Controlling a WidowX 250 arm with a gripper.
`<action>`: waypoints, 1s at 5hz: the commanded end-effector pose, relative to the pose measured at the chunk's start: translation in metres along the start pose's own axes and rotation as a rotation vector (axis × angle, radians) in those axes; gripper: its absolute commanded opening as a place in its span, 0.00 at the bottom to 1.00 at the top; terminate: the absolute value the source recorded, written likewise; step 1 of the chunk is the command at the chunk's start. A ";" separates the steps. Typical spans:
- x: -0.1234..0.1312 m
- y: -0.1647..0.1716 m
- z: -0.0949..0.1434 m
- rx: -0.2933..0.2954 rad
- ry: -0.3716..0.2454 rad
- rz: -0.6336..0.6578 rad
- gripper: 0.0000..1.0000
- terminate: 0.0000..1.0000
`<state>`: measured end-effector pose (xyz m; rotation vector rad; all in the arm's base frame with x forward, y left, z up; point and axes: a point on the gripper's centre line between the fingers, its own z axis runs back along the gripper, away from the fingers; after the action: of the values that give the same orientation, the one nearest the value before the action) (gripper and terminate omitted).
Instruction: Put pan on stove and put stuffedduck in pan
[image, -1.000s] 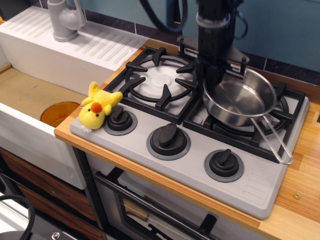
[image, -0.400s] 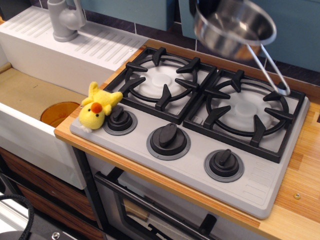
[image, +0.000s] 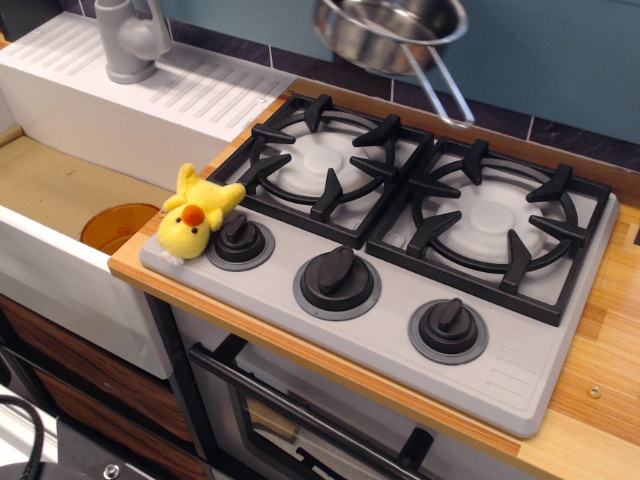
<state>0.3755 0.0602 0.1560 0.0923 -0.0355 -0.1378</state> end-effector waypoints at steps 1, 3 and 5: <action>-0.002 0.033 -0.006 0.003 -0.070 0.017 0.00 0.00; -0.014 0.047 -0.040 0.001 -0.103 0.049 0.00 0.00; -0.023 0.046 -0.062 -0.005 -0.154 0.053 1.00 0.00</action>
<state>0.3522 0.1136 0.0658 0.0441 -0.1031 -0.0949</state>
